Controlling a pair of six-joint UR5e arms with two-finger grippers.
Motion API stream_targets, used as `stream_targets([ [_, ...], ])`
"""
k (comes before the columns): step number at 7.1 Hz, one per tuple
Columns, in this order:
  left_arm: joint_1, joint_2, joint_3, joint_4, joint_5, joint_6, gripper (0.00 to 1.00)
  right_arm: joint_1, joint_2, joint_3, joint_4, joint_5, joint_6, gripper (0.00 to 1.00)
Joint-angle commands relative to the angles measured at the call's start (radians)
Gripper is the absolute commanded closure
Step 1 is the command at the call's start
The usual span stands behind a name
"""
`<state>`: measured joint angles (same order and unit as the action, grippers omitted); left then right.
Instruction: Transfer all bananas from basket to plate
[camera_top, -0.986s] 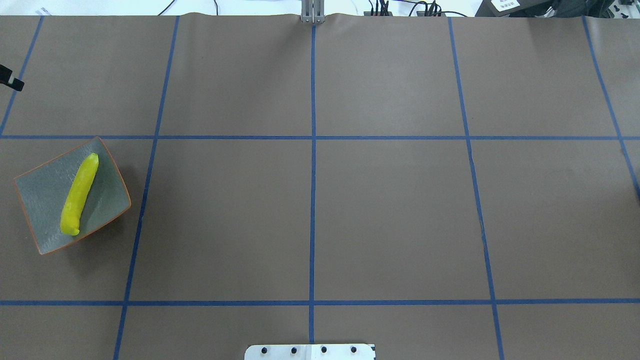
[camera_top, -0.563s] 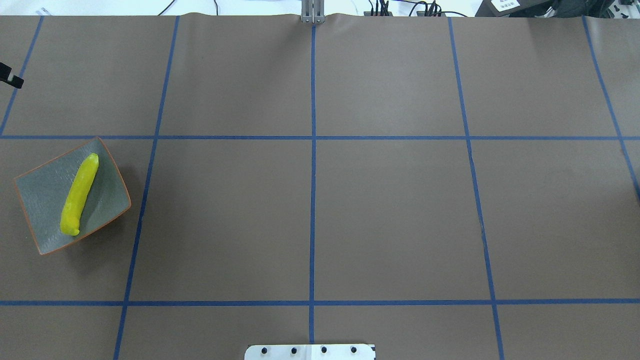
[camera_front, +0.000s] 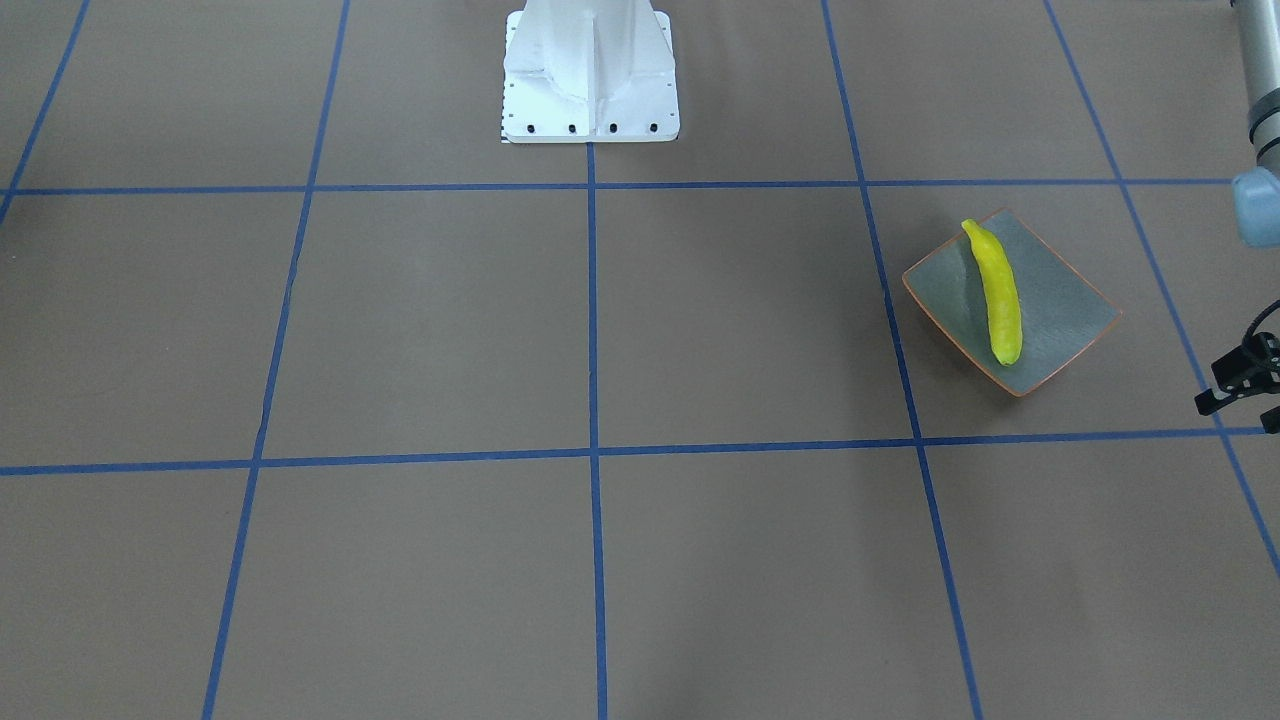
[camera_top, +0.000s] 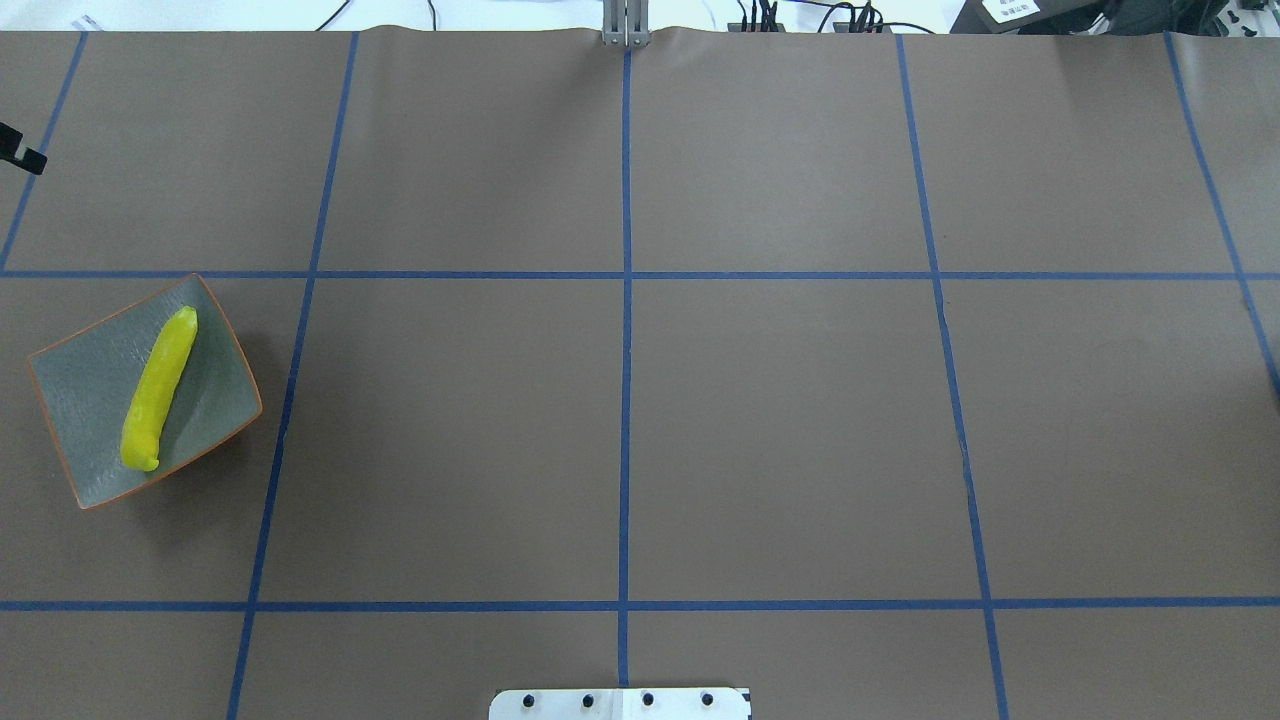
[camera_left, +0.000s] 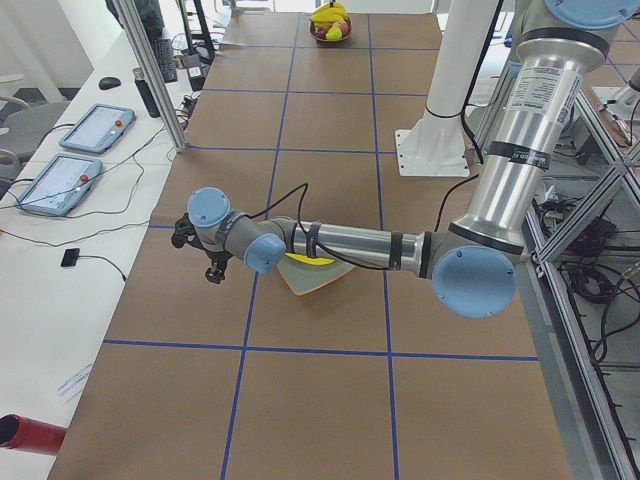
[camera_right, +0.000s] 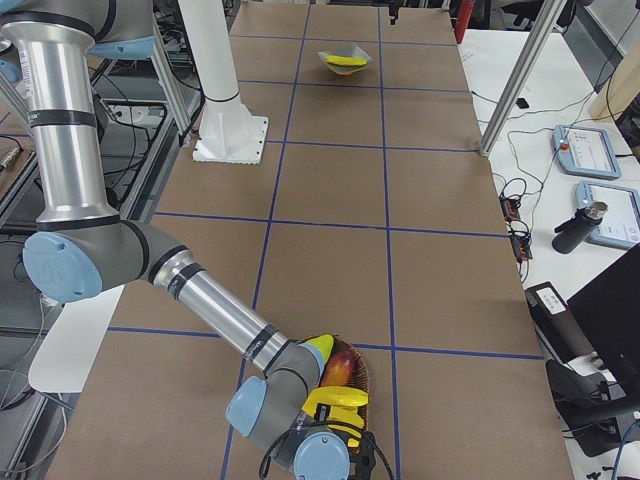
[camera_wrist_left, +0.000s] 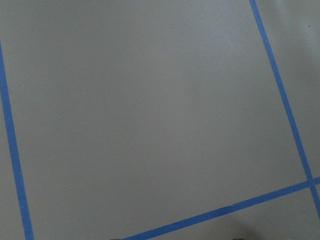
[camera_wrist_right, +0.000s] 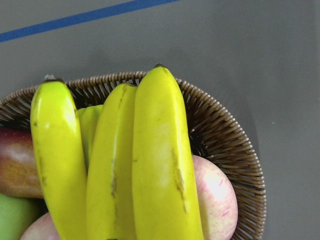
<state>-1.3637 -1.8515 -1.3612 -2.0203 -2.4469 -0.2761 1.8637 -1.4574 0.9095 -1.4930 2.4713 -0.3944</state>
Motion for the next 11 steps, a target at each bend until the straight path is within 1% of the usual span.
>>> stream_targets([
  [1, 0.0, 0.006, -0.028, 0.0, 0.0, 0.0, 0.2, 0.0, 0.006, -0.004, -0.001, 0.006, 0.005, 1.0],
  [3, 0.003, 0.011, -0.032, 0.0, 0.0, 0.0, 0.2, 0.018, 0.023, 0.003, -0.004, 0.017, 0.002, 1.0],
  [4, 0.005, 0.012, -0.032, 0.0, 0.0, -0.002, 0.19, 0.049, 0.025, 0.011, -0.01, 0.026, -0.006, 1.0],
  [5, 0.003, 0.012, -0.035, 0.0, 0.0, -0.002, 0.19, 0.084, 0.02, 0.066, -0.048, 0.025, -0.039, 1.0],
  [7, 0.003, 0.015, -0.039, 0.0, 0.0, -0.003, 0.2, 0.107, 0.022, 0.164, -0.226, 0.011, -0.148, 1.0],
  [8, 0.006, 0.014, -0.041, 0.002, -0.003, -0.012, 0.2, 0.112, 0.022, 0.265, -0.31, 0.011, -0.149, 1.0],
  [9, 0.008, 0.011, -0.041, 0.003, -0.006, -0.023, 0.2, 0.103, 0.028, 0.331, -0.346, 0.015, -0.121, 1.0],
  [10, 0.011, 0.003, -0.041, 0.012, -0.009, -0.067, 0.2, 0.066, 0.026, 0.407, -0.352, 0.024, -0.05, 1.0],
  [11, 0.017, -0.005, -0.047, 0.015, -0.015, -0.121, 0.2, 0.024, 0.025, 0.47, -0.354, 0.073, 0.032, 1.0],
])
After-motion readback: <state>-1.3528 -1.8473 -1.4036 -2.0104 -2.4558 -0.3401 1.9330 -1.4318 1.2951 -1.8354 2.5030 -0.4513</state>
